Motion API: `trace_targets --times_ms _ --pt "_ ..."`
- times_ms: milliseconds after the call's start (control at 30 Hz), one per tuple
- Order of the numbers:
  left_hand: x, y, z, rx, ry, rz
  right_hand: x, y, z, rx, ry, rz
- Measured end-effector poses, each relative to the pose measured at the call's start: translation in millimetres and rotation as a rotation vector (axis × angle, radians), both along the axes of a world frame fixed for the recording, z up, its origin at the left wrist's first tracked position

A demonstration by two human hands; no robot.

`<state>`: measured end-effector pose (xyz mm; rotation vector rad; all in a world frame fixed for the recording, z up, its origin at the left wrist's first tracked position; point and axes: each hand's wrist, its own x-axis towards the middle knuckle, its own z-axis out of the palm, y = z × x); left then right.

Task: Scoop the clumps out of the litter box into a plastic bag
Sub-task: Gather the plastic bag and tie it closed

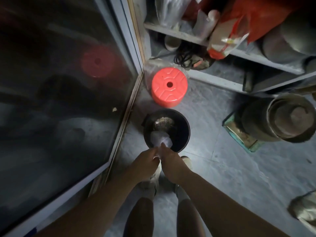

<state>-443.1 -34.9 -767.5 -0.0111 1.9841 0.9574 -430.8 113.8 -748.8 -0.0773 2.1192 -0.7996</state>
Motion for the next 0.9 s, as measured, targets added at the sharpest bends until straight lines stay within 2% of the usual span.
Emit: trace_targets --times_ms 300,500,633,900 --pt "14 -2 -62 -0.055 0.035 -0.216 24 -3 -76 -0.028 -0.005 -0.111" --pt "5 -4 -93 -0.095 0.176 -0.404 23 -4 -111 -0.004 -0.018 -0.084" --pt "0 -3 -107 -0.167 0.255 -0.493 19 -8 -121 -0.024 -0.078 -0.205" --pt "-4 0 -105 -0.263 0.315 -0.708 26 -9 -126 -0.015 -0.111 -0.25"
